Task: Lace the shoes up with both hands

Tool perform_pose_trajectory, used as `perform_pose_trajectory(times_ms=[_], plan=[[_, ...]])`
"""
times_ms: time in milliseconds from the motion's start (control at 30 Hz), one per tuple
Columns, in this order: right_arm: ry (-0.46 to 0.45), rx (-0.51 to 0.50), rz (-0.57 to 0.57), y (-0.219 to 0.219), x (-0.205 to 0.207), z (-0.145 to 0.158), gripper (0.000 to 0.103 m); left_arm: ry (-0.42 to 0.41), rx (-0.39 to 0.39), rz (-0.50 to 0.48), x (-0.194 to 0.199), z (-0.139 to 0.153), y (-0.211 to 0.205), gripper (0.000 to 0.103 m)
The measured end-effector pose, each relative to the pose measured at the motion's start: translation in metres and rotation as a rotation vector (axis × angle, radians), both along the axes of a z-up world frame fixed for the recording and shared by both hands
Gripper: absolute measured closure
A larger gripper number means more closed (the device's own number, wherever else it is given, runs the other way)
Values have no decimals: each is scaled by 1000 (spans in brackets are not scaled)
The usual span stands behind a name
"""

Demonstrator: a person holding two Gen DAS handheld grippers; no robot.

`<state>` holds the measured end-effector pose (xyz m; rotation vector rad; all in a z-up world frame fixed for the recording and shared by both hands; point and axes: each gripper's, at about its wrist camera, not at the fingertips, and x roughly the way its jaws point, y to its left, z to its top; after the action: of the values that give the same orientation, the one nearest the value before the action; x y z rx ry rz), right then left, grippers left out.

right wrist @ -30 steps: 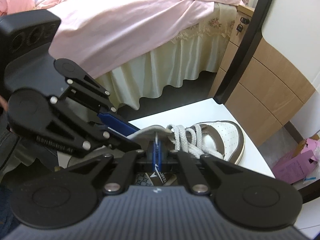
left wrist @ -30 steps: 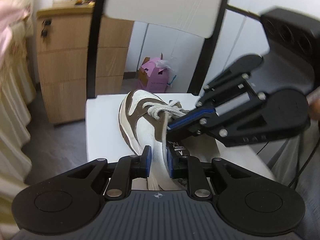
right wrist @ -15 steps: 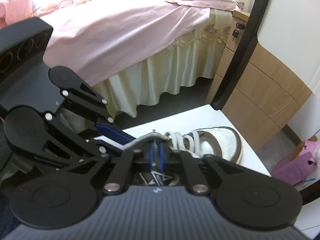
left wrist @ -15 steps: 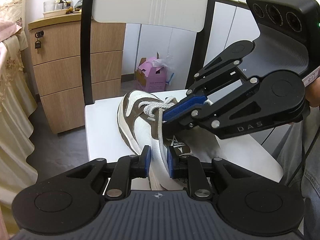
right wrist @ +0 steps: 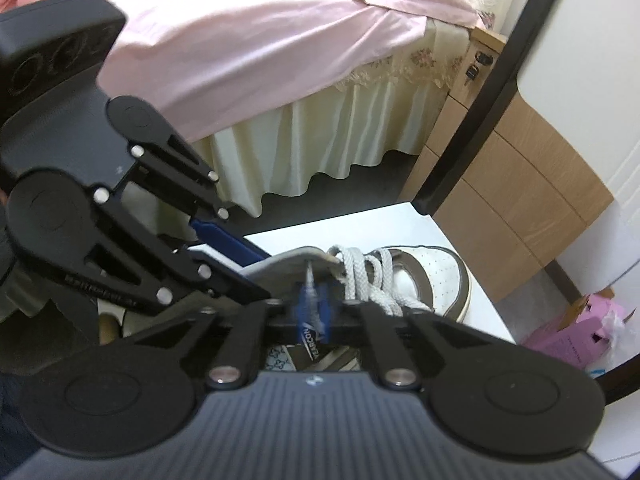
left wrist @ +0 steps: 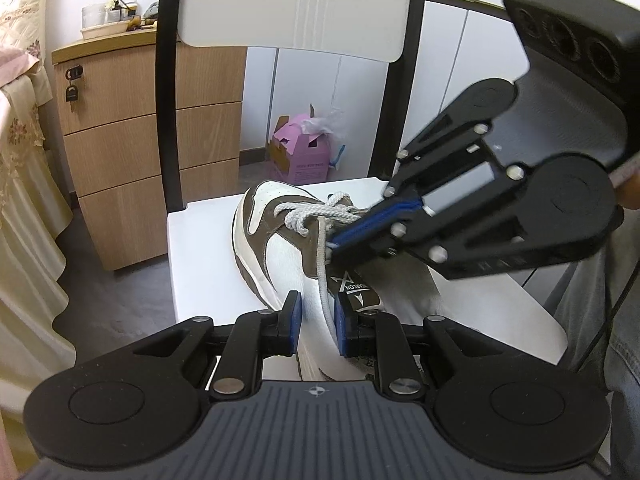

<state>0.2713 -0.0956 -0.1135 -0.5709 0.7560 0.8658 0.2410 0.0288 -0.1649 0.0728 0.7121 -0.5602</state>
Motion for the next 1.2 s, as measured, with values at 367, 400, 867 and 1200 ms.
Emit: perform_pose_trajectory(times_ms=[367, 400, 867, 1200], plan=[[40, 98, -52, -7, 2, 7, 90, -21, 25, -7, -5, -1, -5, 82], [42, 109, -57, -10, 1, 11, 88, -22, 27, -6, -5, -1, -5, 82], [-84, -41, -6, 0, -19, 6, 84, -38, 48, 4, -9, 0, -6, 82], [-152, -94, -1, 12, -18, -5, 100, -41, 59, 2, -11, 1, -9, 82]])
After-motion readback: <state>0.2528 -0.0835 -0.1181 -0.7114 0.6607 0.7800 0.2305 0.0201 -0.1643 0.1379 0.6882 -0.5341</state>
